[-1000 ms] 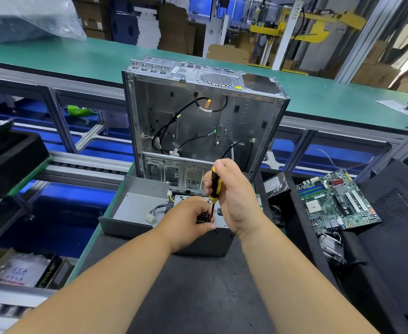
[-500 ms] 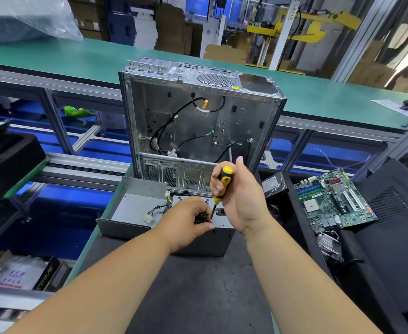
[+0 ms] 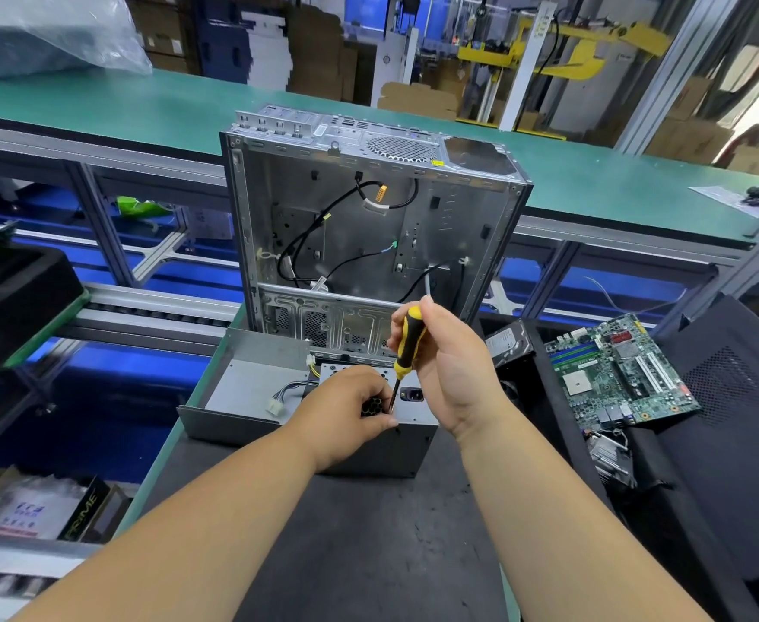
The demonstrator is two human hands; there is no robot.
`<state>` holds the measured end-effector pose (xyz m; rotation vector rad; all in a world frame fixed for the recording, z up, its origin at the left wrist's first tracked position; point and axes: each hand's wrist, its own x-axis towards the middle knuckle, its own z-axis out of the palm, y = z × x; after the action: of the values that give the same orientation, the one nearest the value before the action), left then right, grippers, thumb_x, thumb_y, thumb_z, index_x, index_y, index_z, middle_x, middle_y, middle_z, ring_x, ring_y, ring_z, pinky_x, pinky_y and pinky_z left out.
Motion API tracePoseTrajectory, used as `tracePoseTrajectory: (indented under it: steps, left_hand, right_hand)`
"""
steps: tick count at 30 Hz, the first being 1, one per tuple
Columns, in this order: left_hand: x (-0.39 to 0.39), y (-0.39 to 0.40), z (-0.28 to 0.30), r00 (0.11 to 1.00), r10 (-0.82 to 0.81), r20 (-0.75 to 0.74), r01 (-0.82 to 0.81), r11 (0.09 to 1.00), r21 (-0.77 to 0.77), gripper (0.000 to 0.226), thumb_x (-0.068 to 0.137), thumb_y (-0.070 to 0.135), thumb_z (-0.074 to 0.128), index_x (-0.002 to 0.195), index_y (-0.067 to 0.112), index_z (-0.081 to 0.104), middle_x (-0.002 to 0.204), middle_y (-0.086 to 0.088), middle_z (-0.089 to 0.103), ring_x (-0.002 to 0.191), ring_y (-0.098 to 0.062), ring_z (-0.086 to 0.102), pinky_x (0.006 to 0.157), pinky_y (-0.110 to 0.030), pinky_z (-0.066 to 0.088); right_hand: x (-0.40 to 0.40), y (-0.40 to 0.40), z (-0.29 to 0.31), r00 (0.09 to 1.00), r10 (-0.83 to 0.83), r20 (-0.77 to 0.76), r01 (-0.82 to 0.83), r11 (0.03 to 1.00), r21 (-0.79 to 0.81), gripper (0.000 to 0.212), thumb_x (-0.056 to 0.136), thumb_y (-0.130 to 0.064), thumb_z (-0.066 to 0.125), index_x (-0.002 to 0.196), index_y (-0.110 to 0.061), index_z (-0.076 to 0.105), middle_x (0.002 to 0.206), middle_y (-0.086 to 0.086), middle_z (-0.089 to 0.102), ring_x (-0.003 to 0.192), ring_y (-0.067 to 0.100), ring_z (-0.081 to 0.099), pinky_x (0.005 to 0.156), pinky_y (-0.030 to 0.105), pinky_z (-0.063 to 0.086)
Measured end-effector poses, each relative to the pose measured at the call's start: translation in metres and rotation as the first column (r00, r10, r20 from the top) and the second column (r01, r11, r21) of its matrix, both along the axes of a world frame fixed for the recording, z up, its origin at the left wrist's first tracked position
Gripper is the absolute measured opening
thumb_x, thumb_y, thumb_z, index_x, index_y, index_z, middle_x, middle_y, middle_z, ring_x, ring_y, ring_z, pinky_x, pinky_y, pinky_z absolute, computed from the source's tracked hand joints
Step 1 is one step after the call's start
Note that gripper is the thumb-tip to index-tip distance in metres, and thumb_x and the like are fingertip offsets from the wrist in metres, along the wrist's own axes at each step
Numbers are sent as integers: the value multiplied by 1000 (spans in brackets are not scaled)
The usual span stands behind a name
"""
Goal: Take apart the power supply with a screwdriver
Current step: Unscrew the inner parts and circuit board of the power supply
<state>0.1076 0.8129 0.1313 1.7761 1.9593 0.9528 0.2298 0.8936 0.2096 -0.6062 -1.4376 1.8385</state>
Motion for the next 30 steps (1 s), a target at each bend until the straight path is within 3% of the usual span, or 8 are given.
tracePoseTrajectory:
  steps: [3,7,13,18,21,26,30]
  left_hand:
    - [0,1,1,1000,1,13,-1,1000,3,32,83,31,76,71,37,47,87,13,52,85,-3,49,80,-31,48]
    - [0,1,-1,1000,3,13,-3,1000,12,38,82,31,76,67,38,42,84,13,50,85,-6,49,79,-32,47]
    - [-2,3,-3,1000,-12,6,12,1000,23,40,83,31,76,66,38,40,83,14,48,83,0,46,75,-26,43]
    - [-2,2,-2,1000,-11,4,11,1000,9,30,84,33,74,72,37,46,87,14,51,86,-2,49,78,-27,46]
    - [-2,1,-1,1000,-19,10,19,1000,2,25,84,33,74,77,37,50,89,15,52,87,-2,49,81,-26,46]
    - [-1,0,1,1000,-23,11,23,1000,11,32,83,32,75,73,41,47,86,14,52,86,-2,48,79,-26,45]
    - [0,-1,2,1000,-21,12,21,1000,-2,33,78,33,79,71,42,48,87,15,53,89,-2,49,80,-25,44]
  right_hand:
    - [-4,-3,-1,997,63,-33,-64,998,-24,51,105,-42,36,77,-15,70,64,0,51,62,13,47,72,30,41]
    - [-9,-7,-3,995,91,-31,-92,995,-40,55,96,-58,39,80,-14,67,61,-3,43,58,12,37,63,25,35]
    - [-6,-6,-3,998,63,-20,-62,998,22,22,93,-35,51,83,-16,45,67,-1,50,64,16,43,68,28,37]
    - [0,-2,0,998,50,-48,-52,998,-31,24,94,-31,54,87,-8,56,79,3,59,71,17,53,76,32,46]
    - [1,-1,0,999,25,-44,-26,999,-36,35,105,-28,44,84,-8,64,78,3,61,70,17,55,80,36,44]
    - [-3,-3,1,998,51,-30,-52,996,-67,57,109,-39,23,82,-7,62,63,1,44,58,13,41,67,27,36]
    - [-5,-6,1,999,28,-47,-31,997,-68,43,105,-45,35,89,-10,56,64,0,43,60,14,38,66,26,35]
